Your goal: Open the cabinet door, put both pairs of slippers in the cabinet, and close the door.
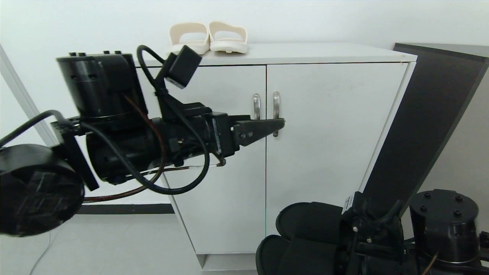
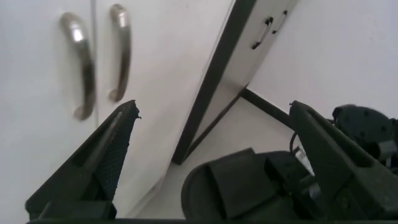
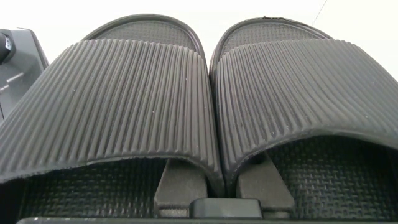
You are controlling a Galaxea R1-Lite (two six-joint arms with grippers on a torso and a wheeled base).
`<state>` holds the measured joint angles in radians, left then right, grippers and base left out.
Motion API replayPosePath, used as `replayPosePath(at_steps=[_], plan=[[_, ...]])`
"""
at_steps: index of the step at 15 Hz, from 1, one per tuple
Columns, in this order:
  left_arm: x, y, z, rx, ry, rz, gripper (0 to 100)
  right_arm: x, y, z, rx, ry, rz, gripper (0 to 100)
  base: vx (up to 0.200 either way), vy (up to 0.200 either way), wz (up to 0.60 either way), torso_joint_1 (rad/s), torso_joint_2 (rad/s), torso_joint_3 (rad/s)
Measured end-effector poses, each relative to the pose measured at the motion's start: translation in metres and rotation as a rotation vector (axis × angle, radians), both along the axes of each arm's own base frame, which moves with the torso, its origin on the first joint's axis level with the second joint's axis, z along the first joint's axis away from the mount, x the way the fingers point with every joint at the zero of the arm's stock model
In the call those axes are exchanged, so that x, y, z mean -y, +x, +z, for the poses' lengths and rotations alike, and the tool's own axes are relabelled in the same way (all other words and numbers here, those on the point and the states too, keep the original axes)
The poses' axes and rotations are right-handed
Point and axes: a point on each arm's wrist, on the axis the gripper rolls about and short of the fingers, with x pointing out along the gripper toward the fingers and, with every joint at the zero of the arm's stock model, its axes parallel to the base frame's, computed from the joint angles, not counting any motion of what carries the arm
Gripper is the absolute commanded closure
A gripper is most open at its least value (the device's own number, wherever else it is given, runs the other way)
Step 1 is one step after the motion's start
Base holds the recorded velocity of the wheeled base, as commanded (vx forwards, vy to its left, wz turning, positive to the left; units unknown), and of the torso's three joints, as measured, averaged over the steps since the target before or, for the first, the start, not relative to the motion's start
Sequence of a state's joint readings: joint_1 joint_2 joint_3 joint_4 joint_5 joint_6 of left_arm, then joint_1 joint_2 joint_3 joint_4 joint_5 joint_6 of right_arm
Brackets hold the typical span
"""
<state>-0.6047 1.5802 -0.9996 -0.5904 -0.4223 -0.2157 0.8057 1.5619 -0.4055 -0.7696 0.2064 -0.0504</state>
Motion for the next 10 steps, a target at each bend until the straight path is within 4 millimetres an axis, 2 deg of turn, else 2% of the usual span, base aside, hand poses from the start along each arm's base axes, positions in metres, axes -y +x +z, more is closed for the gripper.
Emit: replayPosePath(at_steps=[3,5,7,10], plan=[[0.026,0.016,0.006,-0.059,-0.059,-0.053,0,0.000,0.000,-0.001,-0.004,-0.003,0.002,100,0.000,0.000,0.00,0.000,0.00,0.000],[0.036,0.024,0.006,-0.096,-0.083,-0.081,0,-0.001,0.000,-0.003,-0.008,-0.007,0.002,100,0.000,0.000,0.00,0.000,0.00,0.000],[0.040,0.029,0.004,-0.131,-0.092,-0.120,0,-0.001,0.001,-0.005,-0.015,-0.013,0.003,100,0.000,0.000,0.00,0.000,0.00,0.000],[0.035,0.040,0.001,-0.146,-0.086,-0.071,0,-0.002,0.002,-0.005,-0.008,-0.007,0.001,100,0.000,0.000,0.00,0.000,0.00,0.000]])
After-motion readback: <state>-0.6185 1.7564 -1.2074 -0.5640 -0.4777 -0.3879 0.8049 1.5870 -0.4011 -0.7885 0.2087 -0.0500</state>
